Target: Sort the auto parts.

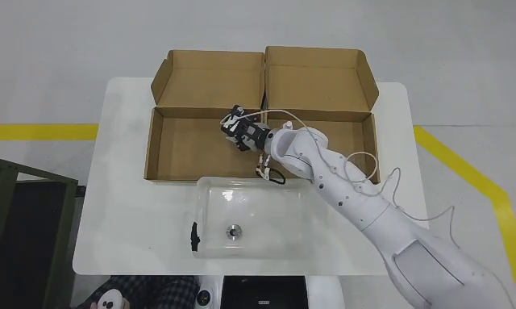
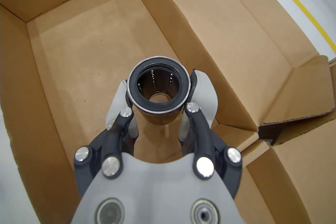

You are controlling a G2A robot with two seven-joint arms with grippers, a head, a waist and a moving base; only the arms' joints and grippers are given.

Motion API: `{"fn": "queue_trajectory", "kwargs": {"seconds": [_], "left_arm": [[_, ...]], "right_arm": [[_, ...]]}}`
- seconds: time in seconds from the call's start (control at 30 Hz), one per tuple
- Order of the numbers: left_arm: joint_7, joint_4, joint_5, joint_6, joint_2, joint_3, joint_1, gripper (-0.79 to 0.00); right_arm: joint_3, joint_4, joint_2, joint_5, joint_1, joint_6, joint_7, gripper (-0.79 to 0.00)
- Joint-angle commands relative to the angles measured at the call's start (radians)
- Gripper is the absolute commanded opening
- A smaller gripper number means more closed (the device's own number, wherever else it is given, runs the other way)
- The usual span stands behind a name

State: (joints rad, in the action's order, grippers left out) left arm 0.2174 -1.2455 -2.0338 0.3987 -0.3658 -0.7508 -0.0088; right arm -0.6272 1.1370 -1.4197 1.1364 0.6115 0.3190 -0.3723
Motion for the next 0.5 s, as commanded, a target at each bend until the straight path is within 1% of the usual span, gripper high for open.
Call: {"fn": "queue_trajectory", "kwargs": {"seconds": [0.0, 0.03, 0.1, 0.13, 0.17, 0.2, 0.23, 0.47], "left_arm": [[0.0, 0.0, 0.0, 0.0, 0.0, 0.0, 0.0, 0.0], [0.0, 0.0, 0.0, 0.0, 0.0, 0.0, 0.0, 0.0], [0.0, 0.0, 0.0, 0.0, 0.0, 0.0, 0.0, 0.0], [0.0, 0.0, 0.0, 0.0, 0.0, 0.0, 0.0, 0.0], [0.0, 0.0, 0.0, 0.0, 0.0, 0.0, 0.0, 0.0], [0.0, 0.0, 0.0, 0.0, 0.0, 0.0, 0.0, 0.0], [0.0, 0.0, 0.0, 0.0, 0.0, 0.0, 0.0, 0.0], [0.0, 0.0, 0.0, 0.0, 0.0, 0.0, 0.0, 0.0]], "right_arm": [[0.002, -0.014, -0.005, 0.007, -0.002, -0.001, 0.003, -0.643], [0.003, -0.021, -0.007, 0.01, -0.002, -0.001, 0.005, -0.619], [0.003, -0.031, -0.012, 0.013, -0.003, -0.002, 0.008, -0.542], [0.003, -0.035, -0.014, 0.016, -0.004, -0.003, 0.009, -0.431], [0.002, -0.038, -0.016, 0.019, -0.003, -0.004, 0.009, -0.265], [0.001, -0.039, -0.017, 0.022, -0.003, -0.004, 0.011, -0.071], [0.001, -0.04, -0.019, 0.026, -0.002, -0.005, 0.01, 0.0], [-0.029, 0.01, -0.014, 0.058, 0.016, 0.006, 0.017, 0.0]]}}
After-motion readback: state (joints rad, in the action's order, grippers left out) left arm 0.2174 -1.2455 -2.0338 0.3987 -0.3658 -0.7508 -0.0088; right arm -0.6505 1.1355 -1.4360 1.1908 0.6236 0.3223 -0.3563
